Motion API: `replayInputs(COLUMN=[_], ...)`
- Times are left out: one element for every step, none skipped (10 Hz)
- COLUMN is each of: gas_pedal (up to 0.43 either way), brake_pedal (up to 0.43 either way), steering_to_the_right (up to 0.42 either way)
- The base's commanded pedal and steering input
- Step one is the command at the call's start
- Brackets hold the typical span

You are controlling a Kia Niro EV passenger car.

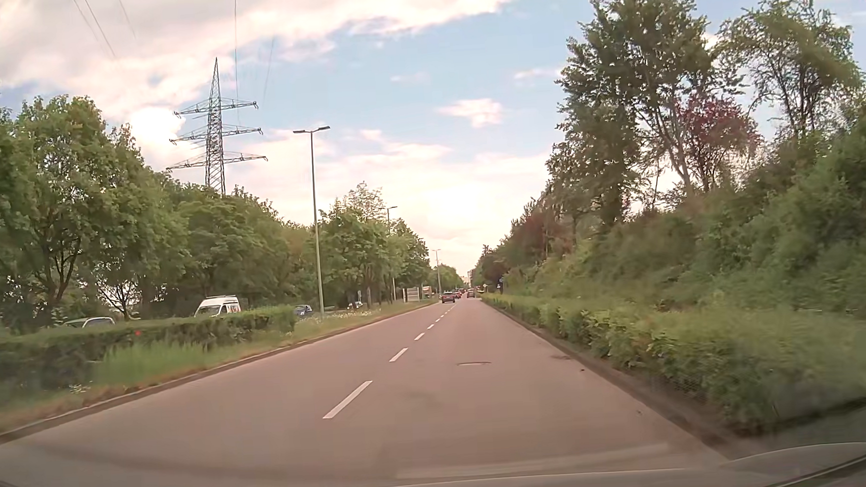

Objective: Follow the waypoints while adhering to traffic rules and regulations

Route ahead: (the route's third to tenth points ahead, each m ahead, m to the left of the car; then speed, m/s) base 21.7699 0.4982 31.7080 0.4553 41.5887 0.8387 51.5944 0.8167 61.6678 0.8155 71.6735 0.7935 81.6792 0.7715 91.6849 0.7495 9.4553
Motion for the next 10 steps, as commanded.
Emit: replayInputs(gas_pedal=[0.331, 0.331, 0.319, 0.319, 0.319, 0.319, 0.319, 0.311, 0.311, 0.299], brake_pedal=[0.018, 0.018, 0.018, 0.018, 0.018, 0.018, 0.018, 0.018, 0.018, 0.018], steering_to_the_right=[0.006, 0.006, 0.003, 0.003, 0.004, 0.004, 0.003, -0.001, -0.004, -0.005])
